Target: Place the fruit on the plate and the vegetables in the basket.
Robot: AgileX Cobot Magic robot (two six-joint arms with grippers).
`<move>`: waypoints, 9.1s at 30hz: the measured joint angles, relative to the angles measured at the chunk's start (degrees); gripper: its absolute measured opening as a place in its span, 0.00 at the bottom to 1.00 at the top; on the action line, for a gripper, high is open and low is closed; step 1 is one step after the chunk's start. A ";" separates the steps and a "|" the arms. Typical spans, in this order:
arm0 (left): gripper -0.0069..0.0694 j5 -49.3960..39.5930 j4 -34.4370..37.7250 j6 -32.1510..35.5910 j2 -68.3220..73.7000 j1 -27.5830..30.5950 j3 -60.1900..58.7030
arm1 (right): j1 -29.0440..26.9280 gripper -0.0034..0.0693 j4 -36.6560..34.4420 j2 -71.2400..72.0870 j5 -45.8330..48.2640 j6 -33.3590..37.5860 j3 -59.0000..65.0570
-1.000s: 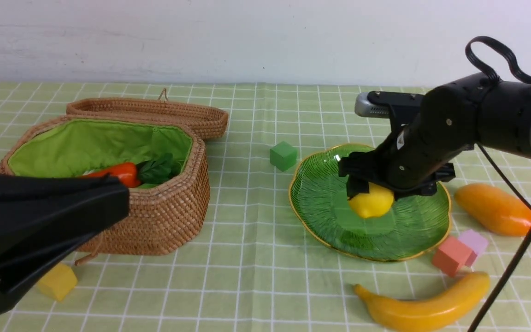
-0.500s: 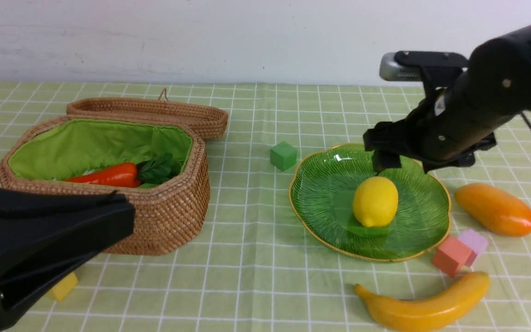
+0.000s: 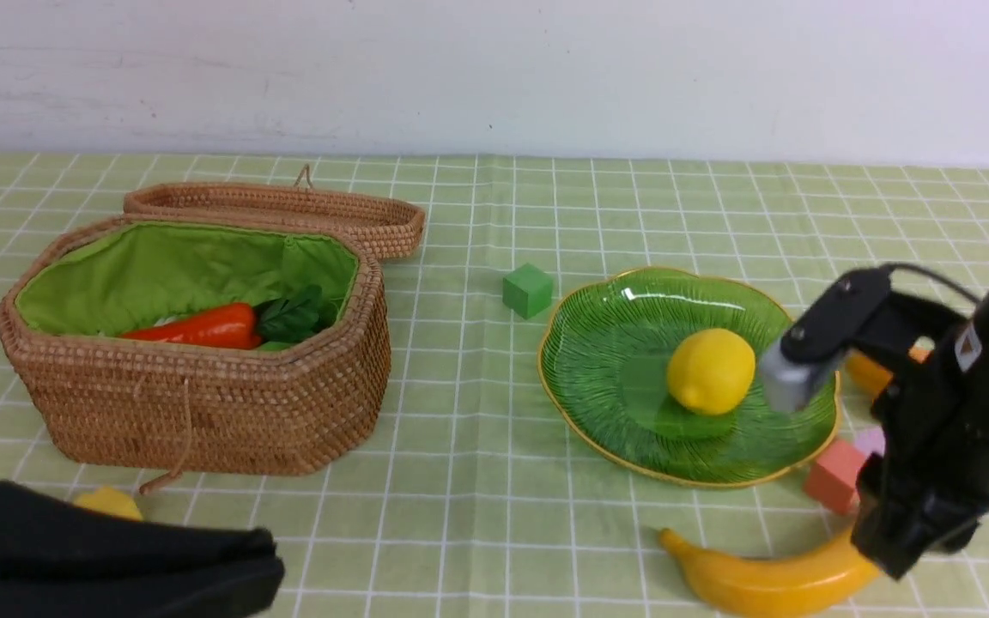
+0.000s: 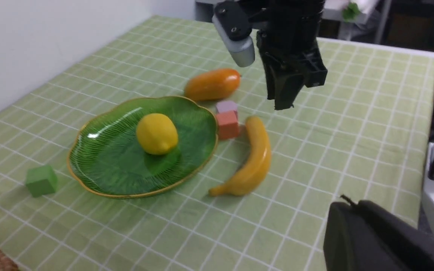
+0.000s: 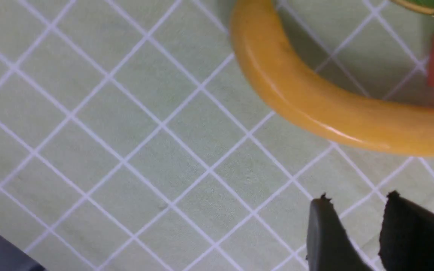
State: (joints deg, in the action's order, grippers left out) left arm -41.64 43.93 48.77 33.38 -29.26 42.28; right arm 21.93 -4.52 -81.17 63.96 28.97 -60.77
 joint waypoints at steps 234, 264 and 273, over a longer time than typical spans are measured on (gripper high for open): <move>0.07 28.32 1.91 -13.19 -12.56 0.00 -14.68 | -15.43 0.04 -3.63 26.88 7.84 -31.15 -14.10; 0.07 36.17 3.36 -14.08 -22.35 0.00 -25.91 | -15.43 0.07 -3.46 63.74 1.62 -40.92 25.82; 0.07 36.17 3.37 -14.08 -22.35 0.00 -25.91 | -15.95 0.06 -0.61 65.45 -2.83 -40.51 27.26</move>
State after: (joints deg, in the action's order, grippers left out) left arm -5.47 47.30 34.69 11.03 -29.26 16.37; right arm 5.99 -5.14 -15.72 61.13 -11.54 -33.51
